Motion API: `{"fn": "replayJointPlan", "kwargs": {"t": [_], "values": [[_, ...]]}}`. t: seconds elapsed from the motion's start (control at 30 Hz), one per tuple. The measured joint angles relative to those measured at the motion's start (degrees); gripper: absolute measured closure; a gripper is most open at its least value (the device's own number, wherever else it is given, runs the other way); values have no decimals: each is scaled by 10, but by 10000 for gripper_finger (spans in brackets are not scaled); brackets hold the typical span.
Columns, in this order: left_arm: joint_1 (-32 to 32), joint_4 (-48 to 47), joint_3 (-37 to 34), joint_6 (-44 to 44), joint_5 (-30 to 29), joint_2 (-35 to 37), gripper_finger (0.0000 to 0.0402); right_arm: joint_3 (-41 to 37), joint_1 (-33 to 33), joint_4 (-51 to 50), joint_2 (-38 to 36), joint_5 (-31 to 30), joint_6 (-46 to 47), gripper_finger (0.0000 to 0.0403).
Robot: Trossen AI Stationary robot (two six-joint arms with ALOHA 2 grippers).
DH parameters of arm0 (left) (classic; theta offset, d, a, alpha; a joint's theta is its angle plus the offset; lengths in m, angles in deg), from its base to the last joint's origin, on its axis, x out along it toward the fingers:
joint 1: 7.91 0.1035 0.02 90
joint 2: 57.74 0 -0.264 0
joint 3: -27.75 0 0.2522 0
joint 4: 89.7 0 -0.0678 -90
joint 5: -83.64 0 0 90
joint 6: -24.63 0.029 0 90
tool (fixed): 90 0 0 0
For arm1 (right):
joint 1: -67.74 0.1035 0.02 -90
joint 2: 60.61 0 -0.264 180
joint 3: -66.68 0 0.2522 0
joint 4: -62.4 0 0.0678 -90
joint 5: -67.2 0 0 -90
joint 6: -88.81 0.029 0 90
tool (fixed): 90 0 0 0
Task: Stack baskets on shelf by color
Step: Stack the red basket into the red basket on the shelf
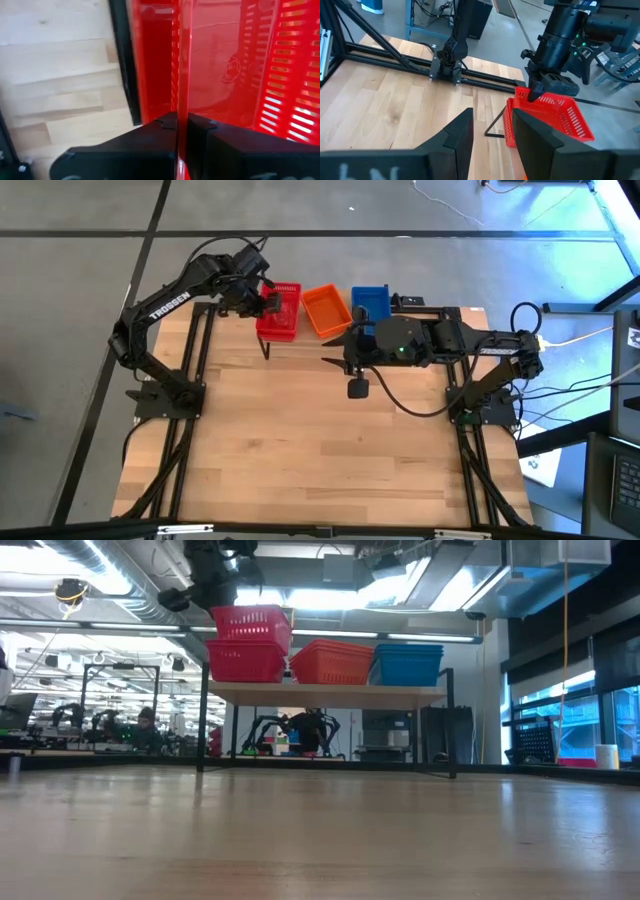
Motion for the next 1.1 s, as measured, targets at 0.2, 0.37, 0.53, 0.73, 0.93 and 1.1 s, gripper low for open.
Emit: {"fn": "replayJointPlan", "kwargs": {"t": [0.2,0.37,0.53,0.73,0.93,1.1], "values": [[-3,16,0,40,2,0,401,0,0,0,0,0,0,266],[-3,26,0,11,0,0,401,0,0,8,0,0,0,266],[-3,19,0,-7,-20,0,401,0,0,9,0,0,0,266],[-3,4,0,-84,-46,0,401,0,0,9,0,0,1,266],[-3,3,0,-96,-50,0,401,0,0,9,0,0,0,266],[-3,4,0,-94,-50,0,401,0,0,9,0,0,0,266]]}}
